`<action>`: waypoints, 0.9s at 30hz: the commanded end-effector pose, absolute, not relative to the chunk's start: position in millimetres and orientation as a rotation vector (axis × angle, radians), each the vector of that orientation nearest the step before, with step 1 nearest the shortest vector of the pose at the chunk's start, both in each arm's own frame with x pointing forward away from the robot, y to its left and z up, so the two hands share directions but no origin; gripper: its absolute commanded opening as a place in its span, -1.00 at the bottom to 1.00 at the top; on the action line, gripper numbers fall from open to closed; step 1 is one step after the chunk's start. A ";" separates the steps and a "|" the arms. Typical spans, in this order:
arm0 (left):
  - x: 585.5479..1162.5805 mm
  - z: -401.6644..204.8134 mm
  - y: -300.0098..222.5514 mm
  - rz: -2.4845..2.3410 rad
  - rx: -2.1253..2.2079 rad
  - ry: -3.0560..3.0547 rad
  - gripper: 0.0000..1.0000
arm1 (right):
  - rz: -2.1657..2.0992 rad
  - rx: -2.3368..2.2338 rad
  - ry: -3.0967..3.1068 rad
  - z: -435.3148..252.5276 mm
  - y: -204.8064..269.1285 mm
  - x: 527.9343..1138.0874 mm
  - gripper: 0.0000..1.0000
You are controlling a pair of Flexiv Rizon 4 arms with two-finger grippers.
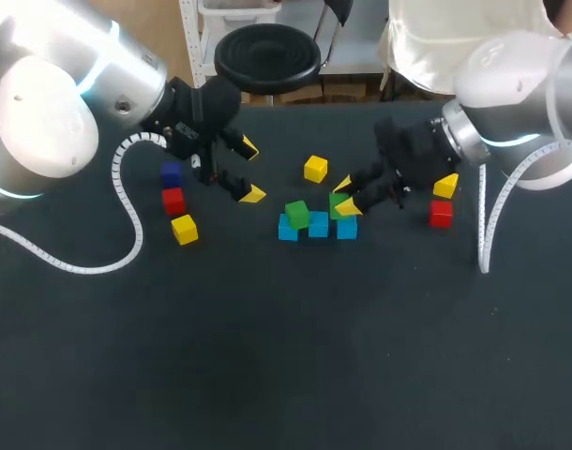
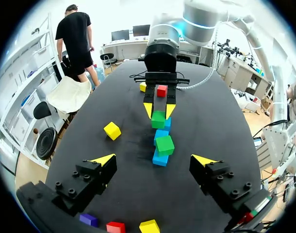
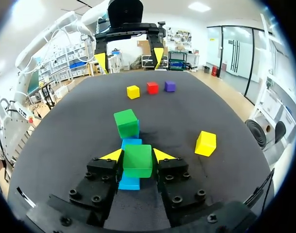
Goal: Place the blue cubes, place green cubes on the blue cubes, place the yellow cubes on the green cubes, then place the red cubes on the yellow cubes, and place purple cube on the red cubes.
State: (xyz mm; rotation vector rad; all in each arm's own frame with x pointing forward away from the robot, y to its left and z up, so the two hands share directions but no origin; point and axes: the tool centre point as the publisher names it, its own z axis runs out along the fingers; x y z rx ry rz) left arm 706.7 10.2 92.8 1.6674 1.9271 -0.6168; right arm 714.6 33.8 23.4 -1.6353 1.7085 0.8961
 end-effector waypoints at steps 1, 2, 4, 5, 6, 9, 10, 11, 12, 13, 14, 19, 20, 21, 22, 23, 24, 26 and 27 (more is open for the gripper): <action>706.0 91.9 11.5 -0.619 1.666 1.919 1.00 | 0.870 -1.643 1.708 31.0 34.6 711.4 -1.00; 706.0 91.9 11.5 -0.619 1.666 1.919 1.00 | 0.863 -1.648 1.704 32.9 35.4 711.1 -1.00; 706.0 91.9 11.5 -0.619 1.666 1.919 1.00 | 0.858 -1.655 1.701 35.3 37.2 710.2 -1.00; 706.0 91.9 11.5 -0.619 1.666 1.919 1.00 | 0.856 -1.659 1.698 36.0 38.1 709.6 -1.00; 706.0 91.9 11.5 -0.619 1.666 1.919 1.00 | 0.856 -1.661 1.697 36.0 39.0 709.1 -1.00; 706.0 91.9 11.5 -0.619 1.666 1.919 1.00 | 0.861 -1.666 1.705 33.0 40.0 707.4 -1.00; 706.0 91.9 11.5 -0.619 1.666 1.919 1.00 | 0.864 -1.662 1.705 31.9 39.6 707.0 -1.00; 706.0 91.9 11.5 -0.619 1.666 1.919 1.00 | 0.865 -1.661 1.706 30.8 39.6 706.6 -1.00; 706.0 91.9 11.5 -0.619 1.666 1.919 1.00 | 0.867 -1.660 1.708 29.7 39.8 706.2 -1.00; 706.0 91.9 11.5 -0.619 1.666 1.919 1.00 | 0.871 -1.659 1.711 28.6 39.6 706.2 -1.00; 706.0 91.9 11.5 -0.619 1.666 1.919 1.00 | 0.872 -1.658 1.711 27.9 39.4 706.2 -1.00; 706.0 91.9 11.5 -0.619 1.666 1.919 1.00 | 0.879 -1.658 1.712 25.2 41.0 708.0 -1.00; 706.0 91.9 11.5 -0.619 1.666 1.919 1.00 | 0.880 -1.657 1.711 24.9 41.2 708.6 -1.00; 706.0 91.9 11.5 -0.619 1.666 1.919 1.00 | 0.881 -1.657 1.711 24.6 41.4 709.0 -1.00; 706.0 91.9 11.5 -0.619 1.666 1.919 1.00 | 0.881 -1.658 1.710 24.4 41.9 709.5 -1.00; 706.0 91.9 11.5 -0.619 1.666 1.919 1.00 | 0.882 -1.658 1.710 24.2 42.2 709.7 -1.00; 706.0 91.9 11.5 -0.619 1.666 1.919 1.00 | 0.883 -1.659 1.710 24.0 42.3 709.9 -1.00; 706.0 91.9 11.5 -0.619 1.666 1.919 1.00 | 0.884 -1.657 1.712 23.8 42.5 709.9 -1.00; 706.0 91.9 11.5 -0.619 1.666 1.919 1.00 | 0.884 -1.657 1.712 23.4 42.7 709.7 -1.00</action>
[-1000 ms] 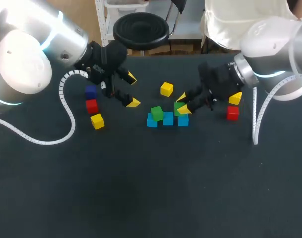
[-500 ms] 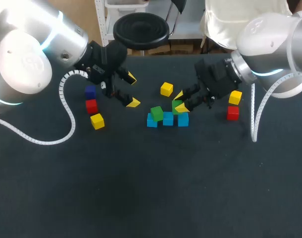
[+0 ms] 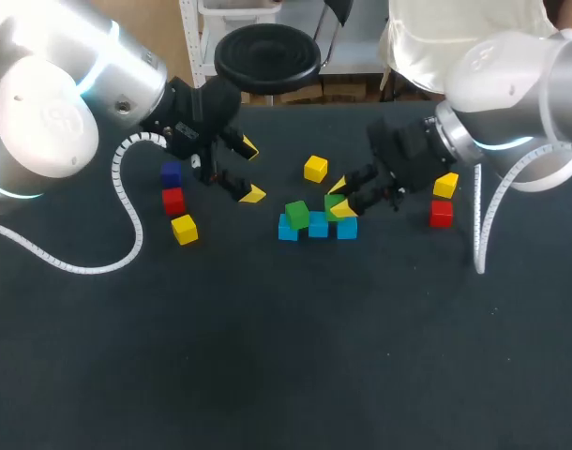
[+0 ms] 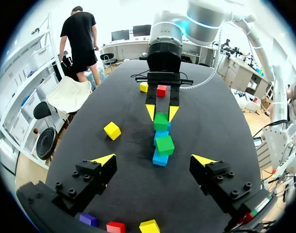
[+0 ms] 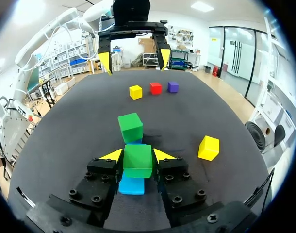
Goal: Place the blue cubes, place green cubes on the blue cubes, place the yellow cubes on the green cubes, then place the red cubes on the yellow cubes, and place purple cube on the red cubes.
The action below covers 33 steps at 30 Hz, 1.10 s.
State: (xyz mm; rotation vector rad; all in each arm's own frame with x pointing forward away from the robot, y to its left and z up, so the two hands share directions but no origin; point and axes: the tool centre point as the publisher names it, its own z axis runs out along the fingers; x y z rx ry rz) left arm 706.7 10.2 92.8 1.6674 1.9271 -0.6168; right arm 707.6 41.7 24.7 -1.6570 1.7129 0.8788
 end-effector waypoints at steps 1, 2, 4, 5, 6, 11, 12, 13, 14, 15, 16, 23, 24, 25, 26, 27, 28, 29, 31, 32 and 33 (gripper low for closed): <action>706.0 91.9 11.5 -0.619 1.666 1.919 1.00 | 0.885 -1.657 1.713 22.9 43.0 709.4 -1.00; 706.0 91.9 11.5 -0.619 1.666 1.919 1.00 | 0.885 -1.658 1.714 22.5 43.3 709.1 -1.00; 706.0 91.9 11.5 -0.619 1.666 1.919 1.00 | 0.886 -1.656 1.716 21.7 43.4 708.2 -1.00; 706.0 91.9 11.5 -0.619 1.666 1.919 1.00 | 0.887 -1.654 1.717 21.5 43.4 707.9 -1.00; 706.0 91.9 11.5 -0.619 1.666 1.919 1.00 | 0.888 -1.654 1.718 21.4 43.5 707.7 -1.00; 706.0 91.9 11.5 -0.619 1.666 1.919 1.00 | 0.886 -1.653 1.721 21.3 43.3 706.7 -1.00; 706.0 91.9 11.5 -0.619 1.666 1.919 1.00 | 0.886 -1.652 1.722 21.4 43.3 706.7 -1.00; 706.0 91.9 11.5 -0.619 1.666 1.919 1.00 | 0.885 -1.651 1.723 21.4 43.3 706.6 -1.00; 706.0 91.9 11.5 -0.619 1.666 1.919 1.00 | 0.883 -1.651 1.724 21.4 43.3 706.6 -1.00; 706.0 91.9 11.5 -0.619 1.666 1.919 1.00 | 0.881 -1.650 1.725 21.7 43.2 706.5 -1.00; 706.0 91.9 11.5 -0.619 1.666 1.919 1.00 | 0.879 -1.649 1.725 22.0 43.0 706.3 -1.00; 706.0 91.9 11.5 -0.619 1.666 1.919 1.00 | 0.842 -1.656 1.738 28.3 43.5 702.8 -1.00; 706.0 91.9 11.5 -0.619 1.666 1.919 1.00 | 0.840 -1.658 1.741 28.7 43.5 702.3 -1.00; 706.0 91.9 11.5 -0.619 1.666 1.919 1.00 | 0.839 -1.658 1.742 28.9 43.6 702.0 -1.00; 706.0 91.9 11.5 -0.619 1.666 1.919 1.00 | 0.838 -1.657 1.743 29.0 43.4 701.5 -1.00; 706.0 91.9 11.5 -0.619 1.666 1.919 1.00 | 0.835 -1.651 1.754 28.8 43.1 700.9 -1.00; 706.0 91.9 11.5 -0.619 1.666 1.919 1.00 | 0.835 -1.649 1.754 28.4 42.9 700.5 -1.00; 706.0 91.9 11.5 -0.619 1.666 1.919 1.00 | 0.836 -1.647 1.753 28.1 42.9 700.1 -1.00; 706.0 91.9 11.5 -0.619 1.666 1.919 1.00 | 0.837 -1.643 1.764 26.5 43.6 699.5 -1.00; 706.0 91.9 11.5 -0.619 1.666 1.919 1.00 | 0.838 -1.640 1.762 25.8 43.7 699.4 -1.00; 706.0 91.9 11.5 -0.619 1.666 1.919 1.00 | 0.838 -1.635 1.766 24.7 43.6 699.2 -1.00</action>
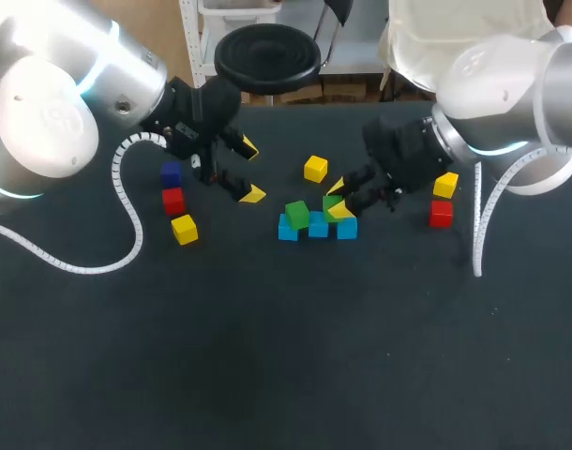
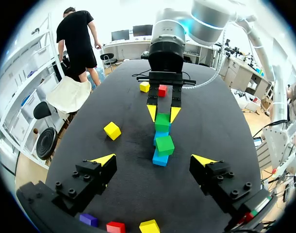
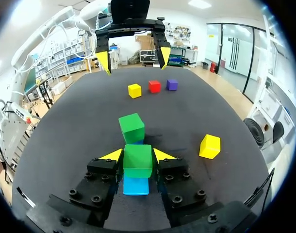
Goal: Place the blue cubes, place green cubes on the blue cubes, place the yellow cubes on the green cubes, then place the red cubes on the yellow cubes, and place purple cube on the red cubes.
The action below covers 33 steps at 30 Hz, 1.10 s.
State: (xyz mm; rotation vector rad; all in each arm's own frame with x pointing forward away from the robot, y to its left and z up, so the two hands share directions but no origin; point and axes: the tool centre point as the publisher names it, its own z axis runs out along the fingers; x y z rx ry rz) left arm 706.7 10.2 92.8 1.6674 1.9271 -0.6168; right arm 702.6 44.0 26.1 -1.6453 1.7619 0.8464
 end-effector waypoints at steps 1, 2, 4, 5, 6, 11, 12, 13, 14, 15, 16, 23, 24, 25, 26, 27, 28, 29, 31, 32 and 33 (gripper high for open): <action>706.0 91.9 11.5 -0.619 1.666 1.919 1.00 | 0.839 -1.632 1.767 23.7 43.4 699.1 -1.00; 706.0 91.9 11.5 -0.619 1.666 1.919 1.00 | 0.841 -1.631 1.765 22.9 43.6 699.2 -1.00; 706.0 91.9 11.5 -0.619 1.666 1.919 1.00 | 0.844 -1.631 1.766 22.2 44.3 699.2 -1.00; 706.0 91.9 11.5 -0.619 1.666 1.919 1.00 | 0.845 -1.631 1.766 22.0 44.3 699.4 -1.00; 706.0 91.9 11.5 -0.619 1.666 1.919 1.00 | 0.846 -1.631 1.765 21.6 44.4 699.8 -1.00; 706.0 91.9 11.5 -0.619 1.666 1.919 1.00 | 0.845 -1.631 1.768 21.8 44.5 700.9 -0.87; 706.0 91.9 11.5 -0.619 1.666 1.919 1.00 | 0.845 -1.631 1.768 21.7 44.5 701.1 -0.73; 706.0 91.9 11.5 -0.619 1.666 1.919 1.00 | 0.844 -1.630 1.770 21.7 44.4 701.3 -0.61; 706.0 91.9 11.5 -0.619 1.666 1.919 1.00 | 0.844 -1.628 1.771 21.7 44.1 701.4 -0.49; 706.0 91.9 11.5 -0.619 1.666 1.919 1.00 | 0.844 -1.627 1.771 21.7 44.0 701.4 -0.33; 706.0 91.9 11.5 -0.619 1.666 1.919 1.00 | 0.844 -1.626 1.772 21.7 44.1 701.3 -0.15; 706.0 91.9 11.5 -0.619 1.666 1.919 1.00 | 0.841 -1.613 1.768 24.6 43.9 700.7 1.00; 706.0 91.9 11.5 -0.619 1.666 1.919 1.00 | 0.837 -1.614 1.762 26.5 43.6 700.8 1.00; 706.0 91.9 11.5 -0.619 1.666 1.919 1.00 | 0.829 -1.618 1.757 28.5 42.8 701.5 1.00; 706.0 91.9 11.5 -0.619 1.666 1.919 1.00 | 0.821 -1.630 1.739 31.2 42.8 702.0 1.00; 706.0 91.9 11.5 -0.619 1.666 1.919 1.00 | 0.813 -1.648 1.724 34.9 43.9 702.7 1.00; 706.0 91.9 11.5 -0.619 1.666 1.919 1.00 | 0.809 -1.666 1.704 38.4 45.0 703.6 1.00; 706.0 91.9 11.5 -0.619 1.666 1.919 1.00 | 0.808 -1.682 1.699 41.2 46.3 704.9 1.00; 706.0 91.9 11.5 -0.619 1.666 1.919 1.00 | 0.812 -1.717 1.664 47.2 50.6 708.4 1.00; 706.0 91.9 11.5 -0.619 1.666 1.919 1.00 | 0.814 -1.728 1.655 48.3 51.9 709.4 1.00; 706.0 91.9 11.5 -0.619 1.666 1.919 1.00 | 0.821 -1.747 1.636 49.7 54.7 711.9 1.00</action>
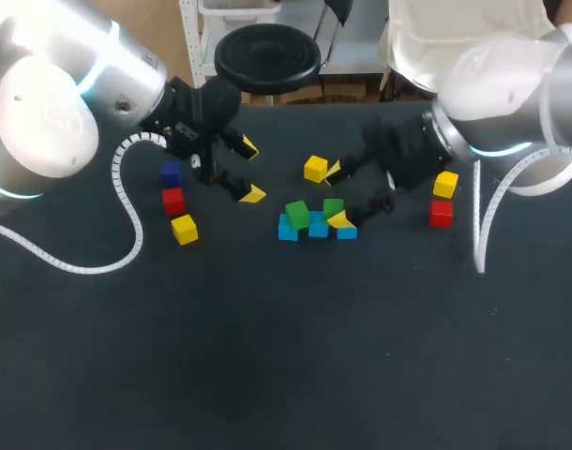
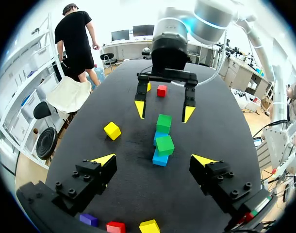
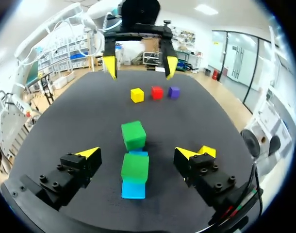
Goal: Place the blue cubes, place green cubes on the blue cubes, place the yellow cubes on the green cubes, then place the red cubes on the yellow cubes, and place purple cube on the red cubes.
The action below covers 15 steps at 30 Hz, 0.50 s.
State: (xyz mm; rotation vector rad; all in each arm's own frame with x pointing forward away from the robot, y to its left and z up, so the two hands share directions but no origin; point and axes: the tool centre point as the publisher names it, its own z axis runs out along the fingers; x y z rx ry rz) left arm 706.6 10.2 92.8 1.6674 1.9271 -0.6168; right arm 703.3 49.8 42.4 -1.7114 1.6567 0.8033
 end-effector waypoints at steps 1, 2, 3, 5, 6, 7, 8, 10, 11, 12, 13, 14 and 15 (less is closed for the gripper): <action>706.0 91.9 11.5 -0.619 1.666 1.919 1.00 | 0.823 -1.757 1.623 50.7 56.7 713.2 1.00; 706.0 91.9 11.5 -0.619 1.666 1.919 1.00 | 0.830 -1.769 1.614 51.6 59.6 715.0 1.00; 706.0 91.9 11.5 -0.619 1.666 1.919 1.00 | 0.840 -1.784 1.604 51.8 63.2 717.1 1.00; 706.0 91.9 11.5 -0.619 1.666 1.919 1.00 | 0.847 -1.797 1.600 51.5 67.4 719.1 1.00; 706.0 91.9 11.5 -0.619 1.666 1.919 1.00 | 0.849 -1.804 1.599 51.0 70.3 720.1 1.00; 706.0 91.9 11.5 -0.619 1.666 1.919 1.00 | 0.851 -1.809 1.600 50.4 72.8 720.6 1.00; 706.0 91.9 11.5 -0.619 1.666 1.919 1.00 | 0.853 -1.812 1.599 49.9 75.2 720.7 1.00; 706.0 91.9 11.5 -0.619 1.666 1.919 1.00 | 0.861 -1.824 1.600 47.4 79.4 720.7 1.00; 706.0 91.9 11.5 -0.619 1.666 1.919 1.00 | 0.863 -1.826 1.601 46.4 80.8 720.5 1.00; 706.0 91.9 11.5 -0.619 1.666 1.919 1.00 | 0.867 -1.827 1.600 45.0 83.2 720.1 1.00; 706.0 91.9 11.5 -0.619 1.666 1.919 1.00 | 0.869 -1.833 1.598 44.4 84.7 719.5 1.00; 706.0 91.9 11.5 -0.619 1.666 1.919 1.00 | 0.871 -1.836 1.600 43.5 86.1 718.9 1.00; 706.0 91.9 11.5 -0.619 1.666 1.919 1.00 | 0.872 -1.838 1.601 42.6 87.1 718.1 1.00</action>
